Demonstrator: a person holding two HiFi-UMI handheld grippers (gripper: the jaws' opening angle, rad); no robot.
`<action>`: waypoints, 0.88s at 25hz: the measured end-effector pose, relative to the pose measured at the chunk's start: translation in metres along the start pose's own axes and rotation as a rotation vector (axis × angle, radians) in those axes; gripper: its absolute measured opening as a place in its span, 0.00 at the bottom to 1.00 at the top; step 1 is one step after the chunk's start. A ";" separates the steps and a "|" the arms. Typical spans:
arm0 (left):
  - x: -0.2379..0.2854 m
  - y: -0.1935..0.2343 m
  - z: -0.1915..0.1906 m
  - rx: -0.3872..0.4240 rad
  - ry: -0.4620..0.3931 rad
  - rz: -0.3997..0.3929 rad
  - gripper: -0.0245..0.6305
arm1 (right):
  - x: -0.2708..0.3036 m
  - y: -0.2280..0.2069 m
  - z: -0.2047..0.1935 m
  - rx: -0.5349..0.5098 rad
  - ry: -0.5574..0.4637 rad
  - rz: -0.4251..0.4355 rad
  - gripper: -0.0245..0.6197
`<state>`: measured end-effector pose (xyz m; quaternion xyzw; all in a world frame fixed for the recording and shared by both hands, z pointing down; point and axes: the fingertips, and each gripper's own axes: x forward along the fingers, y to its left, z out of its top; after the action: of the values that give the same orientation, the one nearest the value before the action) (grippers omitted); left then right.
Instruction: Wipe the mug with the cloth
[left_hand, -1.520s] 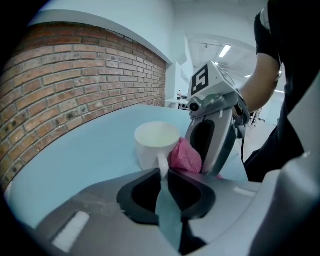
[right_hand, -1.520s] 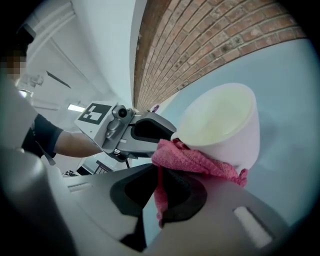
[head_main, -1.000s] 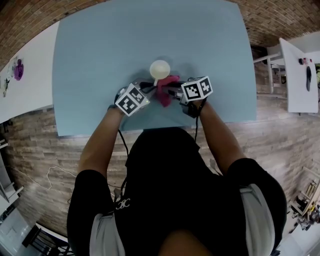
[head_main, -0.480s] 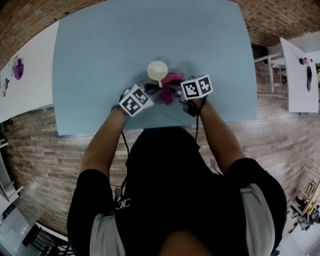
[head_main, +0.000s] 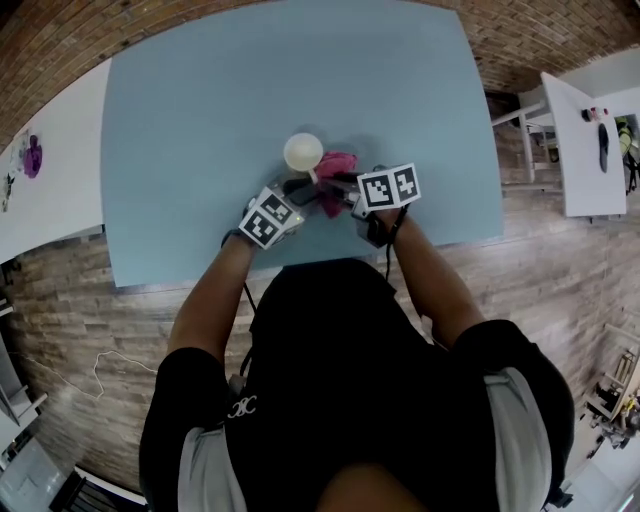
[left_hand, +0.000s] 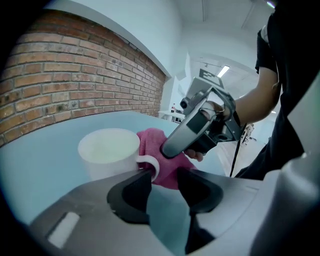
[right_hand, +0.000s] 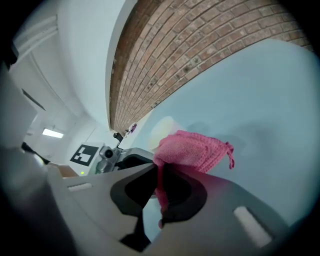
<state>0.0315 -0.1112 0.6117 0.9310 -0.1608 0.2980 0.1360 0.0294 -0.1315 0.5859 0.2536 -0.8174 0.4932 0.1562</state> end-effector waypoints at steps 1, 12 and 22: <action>0.001 -0.003 -0.001 -0.010 -0.005 -0.008 0.32 | -0.003 0.006 -0.004 -0.012 0.009 0.000 0.10; -0.006 -0.021 0.005 -0.030 -0.039 -0.102 0.48 | -0.005 0.028 0.002 -0.089 0.035 -0.152 0.10; -0.010 -0.036 -0.007 -0.007 -0.016 -0.151 0.52 | 0.008 0.007 -0.024 -0.080 0.080 -0.429 0.10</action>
<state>0.0341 -0.0742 0.6059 0.9424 -0.0923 0.2790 0.1600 0.0193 -0.1100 0.5959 0.3956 -0.7569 0.4254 0.2996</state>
